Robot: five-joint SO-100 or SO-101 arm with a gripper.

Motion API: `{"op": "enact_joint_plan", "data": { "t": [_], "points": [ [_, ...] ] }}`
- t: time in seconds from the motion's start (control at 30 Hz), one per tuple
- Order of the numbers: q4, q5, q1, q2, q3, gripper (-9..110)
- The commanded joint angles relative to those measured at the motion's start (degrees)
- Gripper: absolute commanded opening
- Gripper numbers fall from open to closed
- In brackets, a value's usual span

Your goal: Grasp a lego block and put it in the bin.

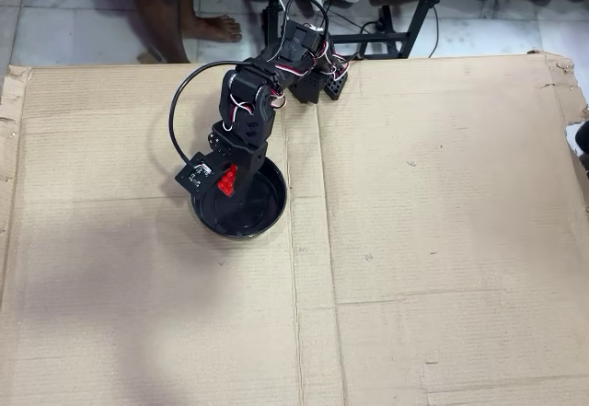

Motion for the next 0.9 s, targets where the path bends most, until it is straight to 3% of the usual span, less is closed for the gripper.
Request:
{"op": "enact_joint_plan", "data": {
  "t": [0.0, 0.2, 0.87],
  "points": [
    [0.5, -0.4, 0.1, 3.1, -0.3, 11],
    [0.9, -0.4, -0.4, 3.1, -0.3, 24],
    [1.0, 0.1, -7.7, 6.1, 1.4, 24]
  ]
}}
